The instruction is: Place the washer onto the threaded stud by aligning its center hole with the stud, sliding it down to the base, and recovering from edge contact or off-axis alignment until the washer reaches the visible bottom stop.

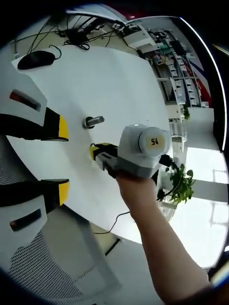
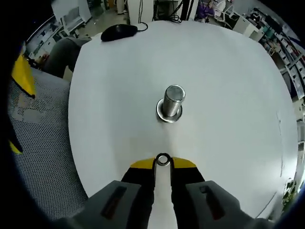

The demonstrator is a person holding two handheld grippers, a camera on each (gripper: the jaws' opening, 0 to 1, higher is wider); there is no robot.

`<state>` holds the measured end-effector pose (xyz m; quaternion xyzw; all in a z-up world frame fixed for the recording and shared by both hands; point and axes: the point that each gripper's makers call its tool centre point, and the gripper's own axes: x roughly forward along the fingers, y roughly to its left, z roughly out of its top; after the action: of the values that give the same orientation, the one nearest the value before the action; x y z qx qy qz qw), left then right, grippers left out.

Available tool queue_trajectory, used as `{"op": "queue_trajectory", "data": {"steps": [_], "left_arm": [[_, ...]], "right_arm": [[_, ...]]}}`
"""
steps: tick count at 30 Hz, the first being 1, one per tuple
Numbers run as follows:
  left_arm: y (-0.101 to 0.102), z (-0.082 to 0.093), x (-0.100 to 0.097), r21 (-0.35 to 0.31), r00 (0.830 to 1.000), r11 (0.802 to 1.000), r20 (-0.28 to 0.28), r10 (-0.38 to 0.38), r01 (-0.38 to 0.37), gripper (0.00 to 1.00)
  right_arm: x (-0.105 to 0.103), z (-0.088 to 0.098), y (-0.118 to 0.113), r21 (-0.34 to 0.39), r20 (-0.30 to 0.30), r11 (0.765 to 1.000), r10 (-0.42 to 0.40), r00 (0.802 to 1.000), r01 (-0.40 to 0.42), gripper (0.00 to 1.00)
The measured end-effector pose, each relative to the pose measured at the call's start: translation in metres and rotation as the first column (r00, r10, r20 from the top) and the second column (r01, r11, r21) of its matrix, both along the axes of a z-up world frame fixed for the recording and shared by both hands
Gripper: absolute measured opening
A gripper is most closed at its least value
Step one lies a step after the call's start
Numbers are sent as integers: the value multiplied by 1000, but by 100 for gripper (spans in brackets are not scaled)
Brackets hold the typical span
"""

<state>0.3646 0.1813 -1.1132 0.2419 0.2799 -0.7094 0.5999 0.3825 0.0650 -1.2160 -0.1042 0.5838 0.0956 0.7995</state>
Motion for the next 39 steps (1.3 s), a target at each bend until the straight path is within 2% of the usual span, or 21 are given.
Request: {"op": "queue_trajectory", "data": {"steps": [2,8,12,16,24,28,30,39], "left_arm": [[0,-2,1,3,1000,1000,4,-3,3,30],[0,-3,4,5,1000,1000,10,6,-6,30],[-2,3,7,-18,1000,1000,8,25,-25,30],[-2,5,9,-20,999,999,18,33,-33,30],[-2,1,12,-12,999,999,38,36,-35,30],[-1,-1,14,-6,998,999,52,39,-39,30],[-1,-1,15,-9,998,999,53,43,-43,30],[-1,0,19,-10,996,998,65,56,-56,30]], "right_arm": [[-2,11,-2,-1,12,1000,-4,1000,4,13],[-5,29,-20,5,52,999,-52,997,52,13],[-10,44,-27,8,92,997,-82,992,82,13],[-14,49,-37,1,110,996,-87,990,88,13],[-34,73,-53,-20,150,993,-114,982,119,13],[-40,73,-70,-24,150,991,-128,980,133,13],[-48,77,-66,-26,145,990,-131,981,136,13],[-53,57,-67,-19,102,993,-114,988,117,13]]}}
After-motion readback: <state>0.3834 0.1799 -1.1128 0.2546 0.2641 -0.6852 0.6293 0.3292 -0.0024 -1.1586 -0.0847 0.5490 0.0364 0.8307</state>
